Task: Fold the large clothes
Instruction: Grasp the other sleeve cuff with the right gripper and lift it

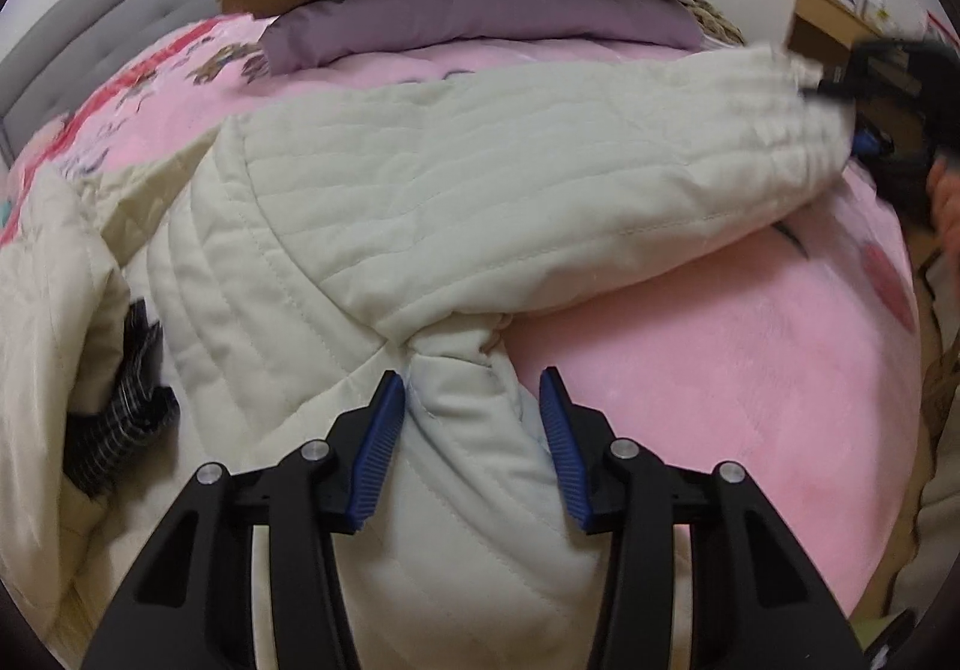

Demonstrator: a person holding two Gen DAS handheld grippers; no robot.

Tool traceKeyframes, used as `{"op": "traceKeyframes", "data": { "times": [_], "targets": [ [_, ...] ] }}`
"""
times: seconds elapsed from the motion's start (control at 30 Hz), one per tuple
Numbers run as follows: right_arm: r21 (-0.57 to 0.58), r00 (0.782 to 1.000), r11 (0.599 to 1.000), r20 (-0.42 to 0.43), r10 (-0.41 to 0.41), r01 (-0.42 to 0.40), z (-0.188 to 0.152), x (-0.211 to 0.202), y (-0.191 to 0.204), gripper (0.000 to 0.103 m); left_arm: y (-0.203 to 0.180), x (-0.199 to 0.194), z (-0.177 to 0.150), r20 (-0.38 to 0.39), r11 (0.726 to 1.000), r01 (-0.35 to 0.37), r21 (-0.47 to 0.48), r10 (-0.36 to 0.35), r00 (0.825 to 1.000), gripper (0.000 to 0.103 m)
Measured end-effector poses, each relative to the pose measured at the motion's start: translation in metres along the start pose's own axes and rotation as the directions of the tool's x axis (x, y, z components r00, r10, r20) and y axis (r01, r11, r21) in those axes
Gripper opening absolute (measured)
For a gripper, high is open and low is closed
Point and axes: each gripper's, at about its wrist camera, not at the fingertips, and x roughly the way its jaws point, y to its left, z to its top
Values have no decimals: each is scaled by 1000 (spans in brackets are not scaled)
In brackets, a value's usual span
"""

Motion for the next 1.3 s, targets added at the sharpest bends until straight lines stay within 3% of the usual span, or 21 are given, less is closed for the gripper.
{"op": "traceKeyframes", "data": {
  "times": [0.07, 0.13, 0.23, 0.37, 0.47, 0.57, 0.63, 0.73, 0.8, 0.93, 1.03, 1.1, 1.17, 1.27, 1.3],
  "targets": [
    [-142, 995, 985, -37, 91, -95, -2, -8, 58, 28, 0, 1, 1, 1, 1000, 5, 14, -5, 1000, 46],
    [-300, 988, 942, -88, 129, -150, -11, -9, 117, 27, 4, 0, 0, 2, 1000, 27, -5, -27, 1000, 46],
    [-492, 958, 827, -223, 181, -271, -51, -6, 213, 26, 6, -3, -2, 6, 999, 40, -25, -40, 999, 46],
    [-642, 922, 682, -366, 131, -351, -130, 3, 298, 26, 3, -4, -6, 9, 999, 33, -16, -33, 999, 46],
    [-736, 892, 556, -451, 23, -387, -219, 21, 347, 25, 7, -3, -4, 10, 998, 50, -34, -49, 999, 46],
    [-795, 873, 466, -480, -91, -388, -296, 30, 361, 25, 6, -4, -6, 14, 998, 52, -31, -51, 999, 46],
    [-839, 853, 380, -484, -195, -389, -359, 37, 356, 25, 5, -4, -7, 13, 998, 52, -28, -51, 999, 46],
    [-840, 824, 359, -507, -253, -407, -418, 38, 332, 25, 5, -2, -6, 11, 998, 52, -40, -51, 999, 46],
    [-859, 819, 313, -493, -293, -406, -444, 38, 316, 25, 6, 1, -6, 10, 997, 54, -53, -54, 998, 46],
    [-909, 822, 153, -416, -388, -388, -479, 47, 303, 26, 7, -2, -12, 27, 997, 41, -73, -39, 999, 46],
    [-919, 813, 75, -378, -443, -386, -497, 59, 305, 30, 7, -3, -12, 25, 996, 37, -83, -35, 999, 46],
    [-905, 785, 70, -400, -473, -419, -502, 65, 302, 37, 8, -4, -12, 23, 996, 43, -82, -41, 999, 46],
    [-867, 715, 154, -481, -507, -473, -500, 70, 301, 49, 7, -6, -11, 21, 997, 37, -65, -36, 999, 46],
    [-853, 695, 191, -510, -507, -486, -492, 71, 307, 49, 6, -15, -10, 29, 999, 19, -40, -18, 999, 46],
    [-839, 678, 216, -534, -506, -499, -485, 69, 313, 49, 6, -20, -10, 35, 999, 19, -39, -17, 999, 46]
  ]
}}
